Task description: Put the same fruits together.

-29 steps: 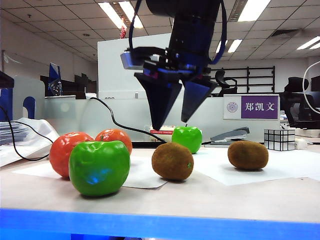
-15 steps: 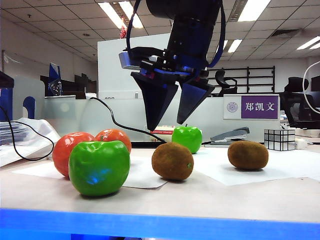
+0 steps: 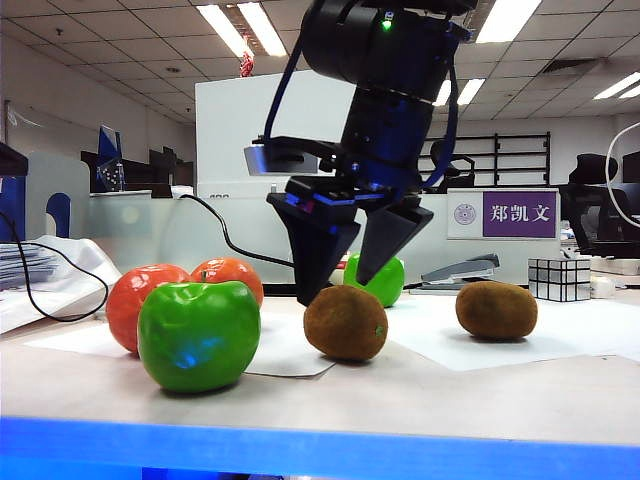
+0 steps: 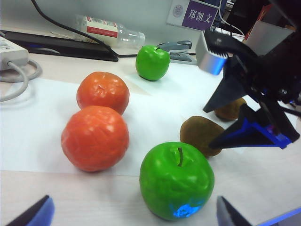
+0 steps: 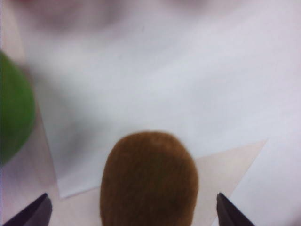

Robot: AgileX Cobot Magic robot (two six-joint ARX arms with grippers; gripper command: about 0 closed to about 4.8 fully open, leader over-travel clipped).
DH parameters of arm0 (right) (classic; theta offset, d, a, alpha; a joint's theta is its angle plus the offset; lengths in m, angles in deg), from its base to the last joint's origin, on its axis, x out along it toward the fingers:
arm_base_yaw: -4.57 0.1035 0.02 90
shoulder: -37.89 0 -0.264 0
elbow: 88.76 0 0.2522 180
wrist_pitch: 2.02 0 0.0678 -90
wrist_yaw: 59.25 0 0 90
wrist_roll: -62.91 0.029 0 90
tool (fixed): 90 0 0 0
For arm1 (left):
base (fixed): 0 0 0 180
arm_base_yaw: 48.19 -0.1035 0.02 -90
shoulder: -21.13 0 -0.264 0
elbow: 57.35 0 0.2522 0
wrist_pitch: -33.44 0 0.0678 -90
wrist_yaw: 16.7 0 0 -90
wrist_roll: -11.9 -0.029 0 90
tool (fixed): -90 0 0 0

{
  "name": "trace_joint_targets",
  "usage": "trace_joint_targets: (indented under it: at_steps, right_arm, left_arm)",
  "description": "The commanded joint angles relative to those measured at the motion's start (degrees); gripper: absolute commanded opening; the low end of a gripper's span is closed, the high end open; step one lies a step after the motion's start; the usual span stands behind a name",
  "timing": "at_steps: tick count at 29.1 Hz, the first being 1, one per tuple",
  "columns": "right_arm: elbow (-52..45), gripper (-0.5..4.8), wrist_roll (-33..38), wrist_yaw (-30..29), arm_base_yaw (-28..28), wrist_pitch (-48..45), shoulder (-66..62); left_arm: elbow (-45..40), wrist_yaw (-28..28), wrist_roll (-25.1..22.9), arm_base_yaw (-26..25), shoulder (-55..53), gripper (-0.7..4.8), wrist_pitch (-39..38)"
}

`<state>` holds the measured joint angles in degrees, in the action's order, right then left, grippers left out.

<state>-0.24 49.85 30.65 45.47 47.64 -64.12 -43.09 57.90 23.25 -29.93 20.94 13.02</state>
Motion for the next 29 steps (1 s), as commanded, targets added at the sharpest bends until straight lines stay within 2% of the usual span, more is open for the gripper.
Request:
trace_joint_targets:
  at_steps: [1,7,12,14,15,16,17,19,20,21,26,29]
  right_arm:
    - [0.17,4.79,0.04,0.24,-0.24,-1.4,-0.85]
    - [0.17,4.79,0.72,-0.09,-0.52,-0.15,-3.39]
    - [0.17,3.12,0.63,-0.02,-0.63,-0.66,-3.39]
    - [0.17,2.9,0.66,-0.02,-0.81,-1.11,-3.41]
    - [0.17,2.46,0.66,-0.04,-0.81,-1.25,-3.5]
    - [0.15,1.45,0.63,-0.04,-0.83,-1.22,-3.52]
    - [0.15,0.9,0.61,-0.09,-0.83,-1.25,-3.52]
    - [0.15,0.51,0.63,-0.04,-0.83,-1.22,-3.52]
    - [0.15,0.09,0.61,-0.04,-0.83,-1.25,-3.52]
    - [0.17,-0.08,0.61,-0.02,-0.83,-1.27,-3.52]
    - [0.22,-0.08,-1.33,1.49,-3.37,0.39,-2.49]
    - [0.22,-0.08,-3.3,1.29,-6.62,1.95,2.32]
  left_arm:
    - [0.07,-0.26,-0.22,0.0,0.09,4.79,0.52]
    - [0.09,-0.26,-0.22,0.0,0.07,4.79,0.55]
    - [0.09,-0.26,-0.22,0.0,0.09,4.79,0.55]
    - [0.09,-0.26,-0.22,0.0,0.09,4.79,0.55]
    - [0.09,-0.26,-0.22,0.0,0.09,4.79,0.55]
    - [0.09,-0.28,-0.2,0.0,0.09,4.79,0.55]
    - [0.09,-0.28,-0.2,0.0,0.07,4.79,0.55]
    - [0.09,-0.28,-0.2,0.0,0.09,4.79,0.55]
    - [0.09,-0.31,-0.22,0.0,0.09,4.79,0.55]
    - [0.09,-0.31,-0.2,0.0,0.09,4.79,0.55]
    - [0.09,-0.33,-0.17,0.0,0.09,4.79,0.52]
    - [0.07,-0.28,-0.17,0.0,0.09,4.79,0.59]
